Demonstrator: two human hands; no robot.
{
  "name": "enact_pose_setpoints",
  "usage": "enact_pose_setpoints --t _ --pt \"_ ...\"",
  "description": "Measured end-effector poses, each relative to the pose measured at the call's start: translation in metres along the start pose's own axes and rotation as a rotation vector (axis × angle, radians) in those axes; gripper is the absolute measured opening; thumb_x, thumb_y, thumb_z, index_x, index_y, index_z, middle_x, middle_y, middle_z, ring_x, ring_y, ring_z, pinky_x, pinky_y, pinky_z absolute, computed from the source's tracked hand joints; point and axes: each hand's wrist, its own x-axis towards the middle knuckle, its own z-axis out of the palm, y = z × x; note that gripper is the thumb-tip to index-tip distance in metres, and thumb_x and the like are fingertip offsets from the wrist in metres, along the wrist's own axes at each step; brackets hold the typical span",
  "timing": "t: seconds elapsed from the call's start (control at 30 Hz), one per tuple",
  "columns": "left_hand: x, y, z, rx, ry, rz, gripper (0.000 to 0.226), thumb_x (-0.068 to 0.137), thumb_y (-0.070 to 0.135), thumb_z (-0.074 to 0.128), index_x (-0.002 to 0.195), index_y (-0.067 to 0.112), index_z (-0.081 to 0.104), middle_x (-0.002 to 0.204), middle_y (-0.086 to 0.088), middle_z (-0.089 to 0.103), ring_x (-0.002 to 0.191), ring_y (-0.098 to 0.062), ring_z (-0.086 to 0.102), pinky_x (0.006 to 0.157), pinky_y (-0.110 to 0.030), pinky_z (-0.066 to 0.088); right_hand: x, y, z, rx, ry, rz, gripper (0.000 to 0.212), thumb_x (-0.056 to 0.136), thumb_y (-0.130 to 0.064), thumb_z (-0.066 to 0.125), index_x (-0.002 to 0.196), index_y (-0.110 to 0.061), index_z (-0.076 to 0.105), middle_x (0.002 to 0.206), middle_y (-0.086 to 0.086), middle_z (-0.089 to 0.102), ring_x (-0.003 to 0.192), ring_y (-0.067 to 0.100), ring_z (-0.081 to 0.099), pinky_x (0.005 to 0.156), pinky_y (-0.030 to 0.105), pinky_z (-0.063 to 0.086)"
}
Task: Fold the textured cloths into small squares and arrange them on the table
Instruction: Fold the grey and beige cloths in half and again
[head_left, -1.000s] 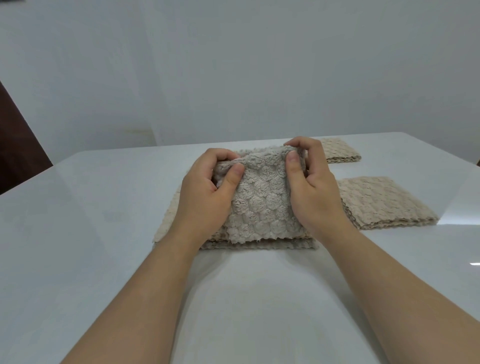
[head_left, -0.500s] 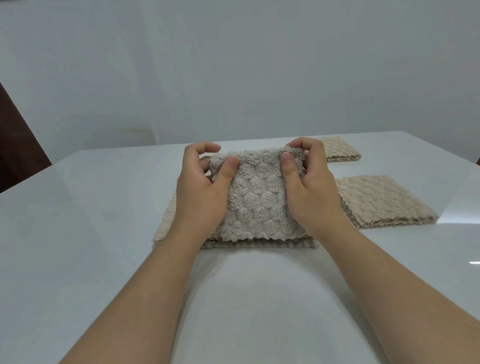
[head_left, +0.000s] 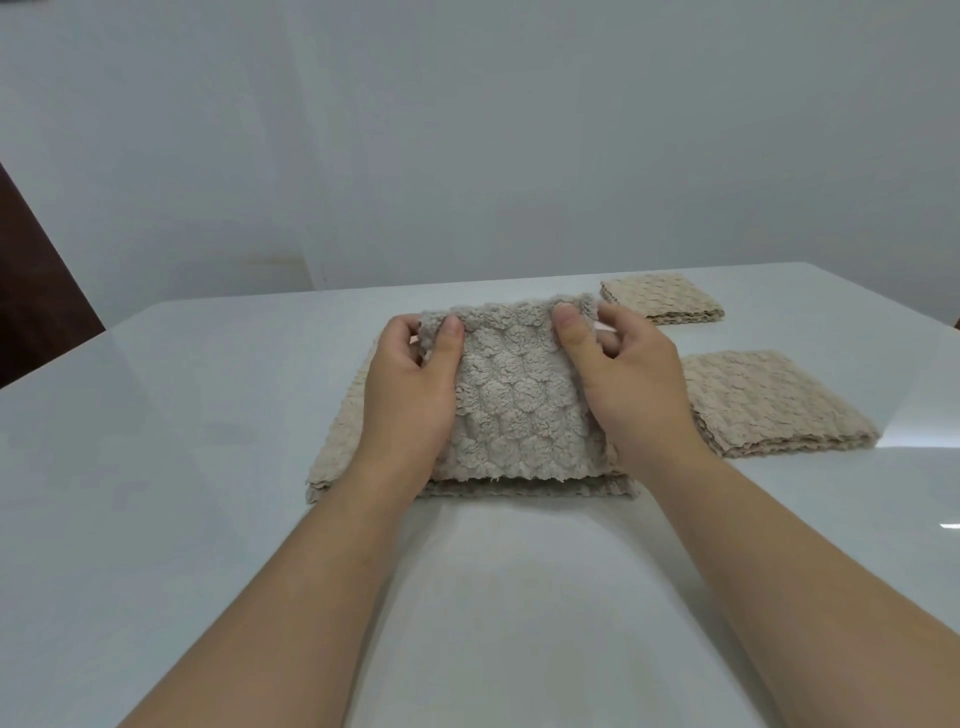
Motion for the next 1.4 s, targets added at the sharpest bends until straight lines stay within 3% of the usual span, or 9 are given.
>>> enact_pose_setpoints --t 0.1,0.3,0.47,0.63,0.83,0.93,1.07,1.2,1.4 --pt "-0.002 0.001 -0.002 0.122 0.068 0.123 0.028 0.102 0.040 0.057 0.106 0.013 0.054 0.081 -0.018 0.062 0.052 -0.008 0.051 0.044 -0.015 0.042 -0.003 0.000 0.002 0.006 -0.076 0.100 0.046 0.091 -0.065 0.058 0.093 -0.021 0.074 0.056 -0.005 0.062 0.055 0.016 0.061 0.065 0.036 0.053" --pt "-0.009 0.002 -0.001 0.336 0.112 0.273 0.018 0.105 0.037 0.050 0.106 0.019 0.047 0.072 0.008 0.055 0.060 0.003 0.052 0.058 -0.013 0.039 -0.010 -0.002 0.006 -0.296 -0.023 -0.061 0.041 0.105 -0.054 0.035 0.086 -0.020 0.048 0.061 -0.006 0.049 0.051 0.003 0.046 0.051 0.021 0.036" --pt "-0.012 0.002 0.005 0.491 0.153 0.265 0.025 0.108 0.040 0.039 0.113 0.016 0.044 0.073 0.009 0.056 0.067 -0.007 0.053 0.061 -0.036 0.029 -0.013 -0.004 0.008 -0.399 -0.026 -0.123 0.035 0.106 -0.054 0.030 0.097 -0.022 0.042 0.067 0.004 0.060 0.062 0.027 0.057 0.056 0.037 0.040" --pt "-0.014 0.013 0.017 0.563 0.117 0.276 0.018 0.108 0.039 0.040 0.107 0.022 0.038 0.074 0.011 0.055 0.066 -0.001 0.048 0.056 -0.035 0.023 -0.008 -0.007 0.001 -0.443 -0.043 -0.050 0.035 0.107 -0.053 0.026 0.103 -0.022 0.041 0.074 0.005 0.062 0.067 0.027 0.059 0.057 0.038 0.041" --pt "-0.008 0.040 0.073 0.505 -0.020 0.102 0.030 0.108 0.037 0.043 0.115 0.008 0.048 0.080 0.008 0.053 0.058 -0.001 0.053 0.048 -0.006 0.039 0.029 -0.021 -0.056 -0.626 -0.092 -0.014 0.032 0.109 -0.043 0.030 0.107 -0.013 0.042 0.096 0.014 0.061 0.081 0.030 0.057 0.066 0.039 0.043" --pt "-0.005 0.051 0.122 0.465 -0.099 0.051 0.028 0.108 0.036 0.043 0.111 0.008 0.047 0.080 -0.001 0.056 0.047 -0.008 0.057 0.039 -0.012 0.039 0.055 -0.021 -0.103 -0.720 -0.084 0.028 0.034 0.109 -0.038 0.036 0.115 -0.008 0.048 0.113 0.021 0.062 0.091 0.033 0.056 0.072 0.036 0.042" --pt "-0.001 0.051 0.201 0.456 -0.179 0.010 0.027 0.107 0.038 0.045 0.113 0.011 0.048 0.104 -0.006 0.060 0.078 -0.018 0.054 0.064 -0.031 0.039 0.084 -0.013 -0.177 -0.827 -0.088 0.122 0.035 0.110 -0.031 0.036 0.127 -0.005 0.053 0.124 0.022 0.059 0.114 0.038 0.057 0.081 0.034 0.045" --pt "0.001 0.044 0.287 0.487 -0.277 -0.043 0.029 0.108 0.033 0.044 0.123 0.008 0.046 0.114 -0.007 0.055 0.094 -0.024 0.053 0.076 -0.030 0.039 0.120 0.017 -0.242 -0.943 -0.077 0.181 0.030 0.109 -0.032 0.034 0.107 -0.010 0.053 0.113 0.020 0.061 0.091 0.033 0.054 0.076 0.036 0.042" --pt "0.018 0.022 0.397 0.689 -0.361 -0.055 0.043 0.106 0.021 0.048 0.143 0.004 0.036 0.140 -0.014 0.054 0.118 -0.029 0.058 0.067 -0.026 0.040 0.178 0.073 -0.309 -1.072 -0.059 0.224 0.032 0.107 -0.035 0.038 0.104 -0.008 0.056 0.109 0.017 0.062 0.094 0.034 0.057 0.075 0.036 0.040"
